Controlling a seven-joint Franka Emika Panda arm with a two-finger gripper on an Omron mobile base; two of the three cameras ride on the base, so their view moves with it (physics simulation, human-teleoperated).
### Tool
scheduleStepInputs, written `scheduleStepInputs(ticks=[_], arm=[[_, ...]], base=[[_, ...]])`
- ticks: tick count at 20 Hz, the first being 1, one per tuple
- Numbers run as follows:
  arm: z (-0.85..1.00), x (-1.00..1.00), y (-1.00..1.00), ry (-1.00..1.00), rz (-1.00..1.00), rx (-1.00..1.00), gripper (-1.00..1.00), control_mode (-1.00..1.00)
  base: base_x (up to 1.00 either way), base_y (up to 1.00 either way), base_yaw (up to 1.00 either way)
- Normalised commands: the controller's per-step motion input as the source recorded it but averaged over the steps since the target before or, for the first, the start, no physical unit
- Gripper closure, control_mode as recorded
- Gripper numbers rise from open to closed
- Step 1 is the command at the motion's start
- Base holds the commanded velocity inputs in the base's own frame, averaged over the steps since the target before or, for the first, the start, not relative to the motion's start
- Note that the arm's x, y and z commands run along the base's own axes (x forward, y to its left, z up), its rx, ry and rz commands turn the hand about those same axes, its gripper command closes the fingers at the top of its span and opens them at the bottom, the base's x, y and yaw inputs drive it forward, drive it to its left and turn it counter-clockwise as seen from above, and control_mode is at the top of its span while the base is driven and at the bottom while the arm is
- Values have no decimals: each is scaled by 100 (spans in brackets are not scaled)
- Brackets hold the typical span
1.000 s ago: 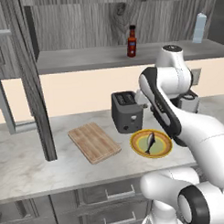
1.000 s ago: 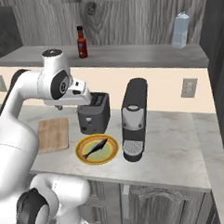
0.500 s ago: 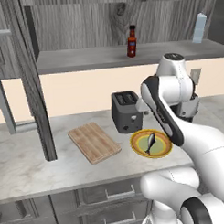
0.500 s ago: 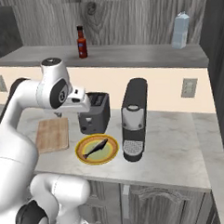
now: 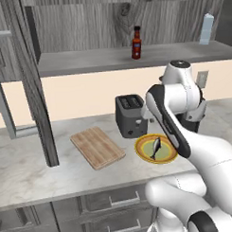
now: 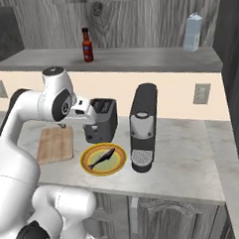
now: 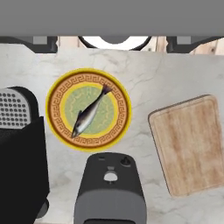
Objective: Pick the fish from the plate and place it on the cutting board. Then pick the condiment bottle from the cabinet and place it next to the cutting board.
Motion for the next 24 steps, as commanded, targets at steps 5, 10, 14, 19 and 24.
scheduleStepInputs(ticks=[5,10,14,19,24], arm=[[-10,0,0,0,-10,0,-100,-100],[-12,0,0,0,-11,5,-100,-100],[-12,0,0,0,-11,9,-100,-100],[-16,0,0,0,-9,10,-100,-100],[-25,0,0,-1,-5,3,-100,-100]], base=[[0,0,0],[0,0,0],[0,0,0],[0,0,0],[0,0,0]])
